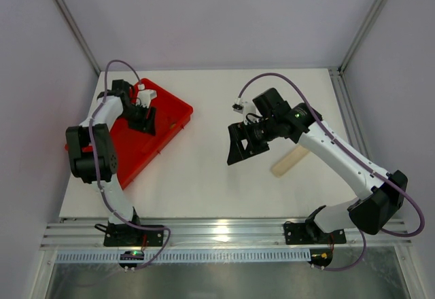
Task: Place the utensils on the paper napkin and roll it up
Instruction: Place the utensils in the bin, then reset both arms
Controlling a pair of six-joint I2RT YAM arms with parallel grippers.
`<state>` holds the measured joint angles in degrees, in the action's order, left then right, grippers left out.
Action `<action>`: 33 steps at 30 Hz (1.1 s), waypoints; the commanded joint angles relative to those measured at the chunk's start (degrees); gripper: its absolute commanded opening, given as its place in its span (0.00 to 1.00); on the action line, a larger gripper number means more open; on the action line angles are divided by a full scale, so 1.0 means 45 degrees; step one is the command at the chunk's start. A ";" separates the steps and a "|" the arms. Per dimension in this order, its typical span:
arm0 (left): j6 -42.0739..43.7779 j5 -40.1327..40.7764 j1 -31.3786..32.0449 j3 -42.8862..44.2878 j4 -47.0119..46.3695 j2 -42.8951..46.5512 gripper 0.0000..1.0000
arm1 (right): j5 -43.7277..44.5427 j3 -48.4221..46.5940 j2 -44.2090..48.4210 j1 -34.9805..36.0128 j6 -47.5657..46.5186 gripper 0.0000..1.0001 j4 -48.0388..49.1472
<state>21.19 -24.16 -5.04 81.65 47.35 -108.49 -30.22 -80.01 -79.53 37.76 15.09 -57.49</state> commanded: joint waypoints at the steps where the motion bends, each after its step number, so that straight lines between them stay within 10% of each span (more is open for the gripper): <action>1: -0.0061 0.0019 -0.0189 0.0333 -0.0152 0.0652 0.54 | -0.0199 -0.0033 0.0270 -0.0012 -0.0092 0.83 0.0120; 33: -0.0314 0.0525 -0.0248 0.0547 -0.0172 -0.0598 0.41 | -0.0238 -0.0072 0.0016 -0.0012 -0.0092 0.83 0.0140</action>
<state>20.80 -23.24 -5.76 82.15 47.37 -110.04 -30.44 -80.01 -79.53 37.76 15.09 -57.49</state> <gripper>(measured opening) 0.412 0.830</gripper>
